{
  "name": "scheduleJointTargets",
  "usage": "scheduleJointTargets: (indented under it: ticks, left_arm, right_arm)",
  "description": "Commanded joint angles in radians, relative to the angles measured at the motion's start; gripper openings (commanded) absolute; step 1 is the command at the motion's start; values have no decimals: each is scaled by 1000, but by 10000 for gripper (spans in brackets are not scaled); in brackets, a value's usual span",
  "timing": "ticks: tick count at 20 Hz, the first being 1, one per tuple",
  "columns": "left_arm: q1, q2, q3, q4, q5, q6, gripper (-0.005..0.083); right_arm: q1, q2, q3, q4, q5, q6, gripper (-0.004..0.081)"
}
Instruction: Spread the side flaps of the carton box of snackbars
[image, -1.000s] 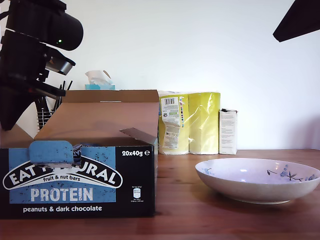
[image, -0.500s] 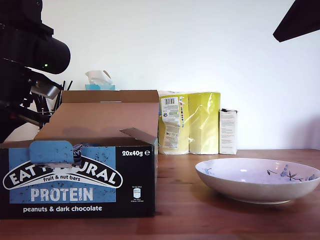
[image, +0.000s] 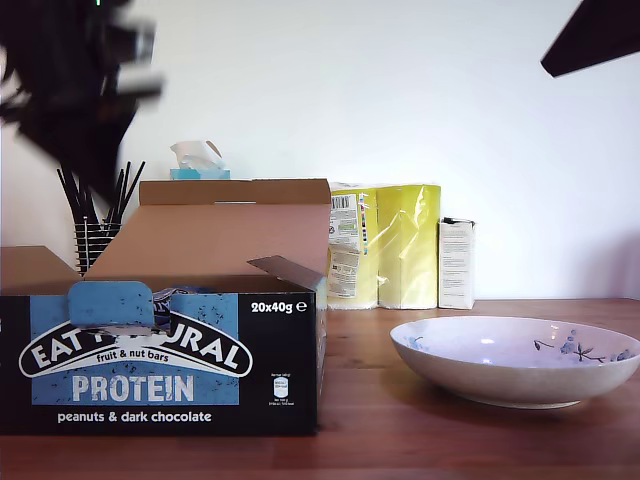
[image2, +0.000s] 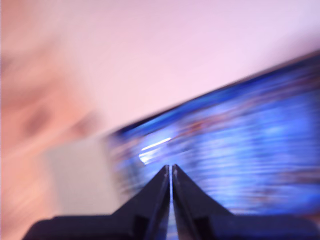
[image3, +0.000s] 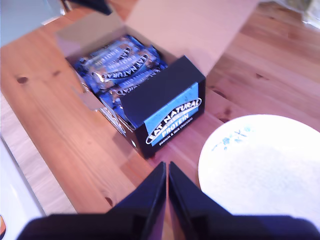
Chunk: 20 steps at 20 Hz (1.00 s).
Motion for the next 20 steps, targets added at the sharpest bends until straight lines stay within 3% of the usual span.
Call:
scheduleJointTargets:
  ticks: [1,6,12,20]
  left_arm:
    - [4,54,-21,-7,68,2,-20]
    - [-54,108,-21,31,147,-10,-20]
    - [-137,207,-21,81,163,-35,-19]
    - [-193,238,-21,137,208,-71,-20]
  right_arm:
    - [4,-30,10,-5,-23,-6,-13]
    - [5,-113,10,-135,-56,-18,-13]
    - [5,-192,10,-282,-74,-24,-13]
    - [4,-253,27,-349,-72,-28,-13]
